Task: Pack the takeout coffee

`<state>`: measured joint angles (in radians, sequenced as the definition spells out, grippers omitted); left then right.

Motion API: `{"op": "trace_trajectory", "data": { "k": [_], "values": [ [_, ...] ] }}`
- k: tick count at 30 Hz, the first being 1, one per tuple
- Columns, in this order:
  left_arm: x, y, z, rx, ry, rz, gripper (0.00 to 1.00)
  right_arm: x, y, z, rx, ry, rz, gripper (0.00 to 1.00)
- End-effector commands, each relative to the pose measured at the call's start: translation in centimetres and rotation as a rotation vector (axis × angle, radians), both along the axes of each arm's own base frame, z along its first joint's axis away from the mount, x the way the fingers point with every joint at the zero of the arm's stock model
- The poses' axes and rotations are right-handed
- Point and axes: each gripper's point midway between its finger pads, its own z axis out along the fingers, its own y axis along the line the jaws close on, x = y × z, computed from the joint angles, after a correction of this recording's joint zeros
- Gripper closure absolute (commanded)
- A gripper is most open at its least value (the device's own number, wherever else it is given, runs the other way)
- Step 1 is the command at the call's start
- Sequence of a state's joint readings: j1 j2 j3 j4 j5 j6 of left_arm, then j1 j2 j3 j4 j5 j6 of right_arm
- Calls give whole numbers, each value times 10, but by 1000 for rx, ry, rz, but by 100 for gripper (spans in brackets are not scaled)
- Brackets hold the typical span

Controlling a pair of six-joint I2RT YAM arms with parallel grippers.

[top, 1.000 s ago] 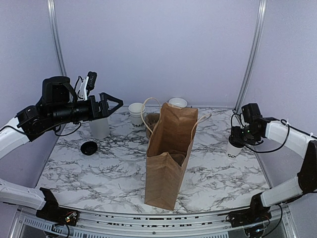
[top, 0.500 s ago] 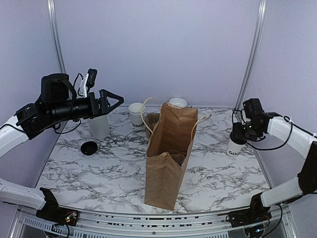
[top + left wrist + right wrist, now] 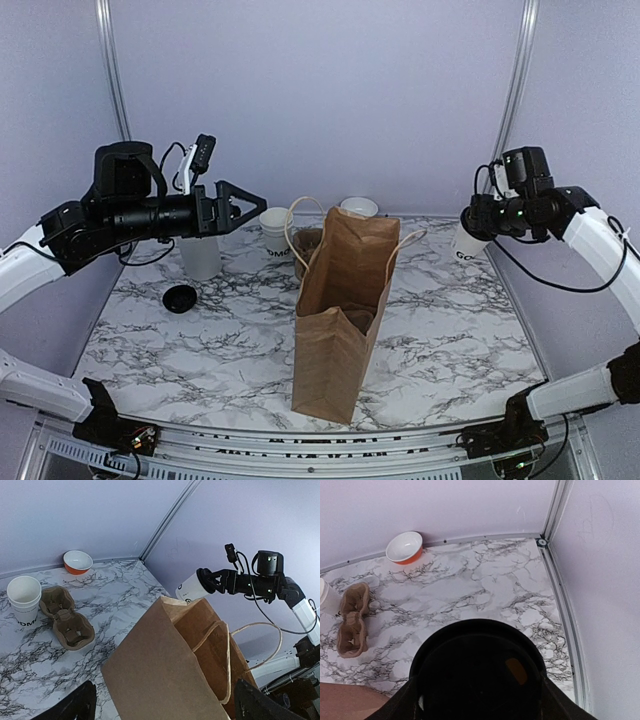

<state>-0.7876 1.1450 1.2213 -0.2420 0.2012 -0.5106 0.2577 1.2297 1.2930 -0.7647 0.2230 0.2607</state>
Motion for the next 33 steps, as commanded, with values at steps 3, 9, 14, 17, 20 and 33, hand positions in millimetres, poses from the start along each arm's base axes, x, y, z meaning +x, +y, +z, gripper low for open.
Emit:
{"op": "trace_trajectory", "data": {
  "k": [3,9,14,17,20,33],
  "values": [
    [-6,-15,10,22,-41,-40,6,-8,27,65,63,-107,99,43],
    [-8,-32,15,28,-41,-79,18,-15,47,104,117,-176,179,43],
    [-11,-50,12,41,-24,-113,34,-20,61,136,171,-245,260,43],
    [-13,-58,9,50,-20,-120,42,-22,74,151,197,-267,313,43],
    [-13,-62,9,53,-21,-117,48,-28,98,167,211,-287,374,43],
    [-12,-61,3,63,-12,-88,70,-77,205,220,292,-357,656,44]
  ]
}}
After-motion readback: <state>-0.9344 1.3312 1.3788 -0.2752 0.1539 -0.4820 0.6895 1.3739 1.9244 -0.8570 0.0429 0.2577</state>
